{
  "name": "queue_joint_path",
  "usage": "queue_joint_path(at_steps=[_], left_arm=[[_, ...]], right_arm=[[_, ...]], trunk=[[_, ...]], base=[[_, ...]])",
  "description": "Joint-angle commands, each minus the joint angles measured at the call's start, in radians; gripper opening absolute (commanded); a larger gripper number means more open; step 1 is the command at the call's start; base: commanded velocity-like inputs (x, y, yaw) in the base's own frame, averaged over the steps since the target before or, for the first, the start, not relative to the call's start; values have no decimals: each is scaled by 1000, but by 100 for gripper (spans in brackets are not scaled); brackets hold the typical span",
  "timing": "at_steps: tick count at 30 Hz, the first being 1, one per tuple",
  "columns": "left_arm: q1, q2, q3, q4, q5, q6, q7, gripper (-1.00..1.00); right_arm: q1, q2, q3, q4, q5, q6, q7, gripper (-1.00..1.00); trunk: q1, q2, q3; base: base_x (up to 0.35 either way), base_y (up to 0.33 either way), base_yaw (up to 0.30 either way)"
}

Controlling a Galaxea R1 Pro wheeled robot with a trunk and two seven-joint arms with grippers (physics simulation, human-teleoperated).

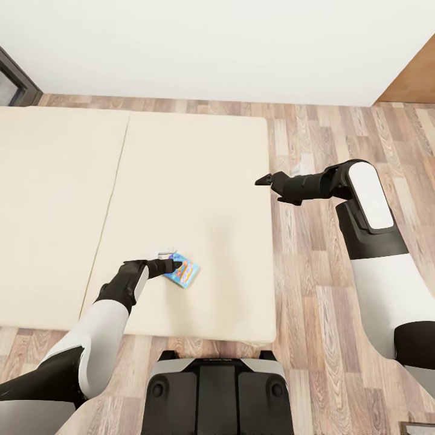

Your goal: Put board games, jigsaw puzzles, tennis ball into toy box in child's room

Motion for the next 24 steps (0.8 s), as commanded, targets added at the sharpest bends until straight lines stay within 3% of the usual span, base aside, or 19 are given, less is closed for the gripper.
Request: queue_joint_path(at_steps=[1,24], left_arm=[[-1,-2,8,-2,-10,5,-9,100],[-1,-2,8,-2,-10,4,-20,100]], right_arm=[[-1,-1,2,-1,-9,1,-10,100],[-1,-1,2,-1,-10,1,-10,100]], trunk=[[1,-2,-2],[1,-2,-9]], base=[[0,0,0],[0,0,0]])
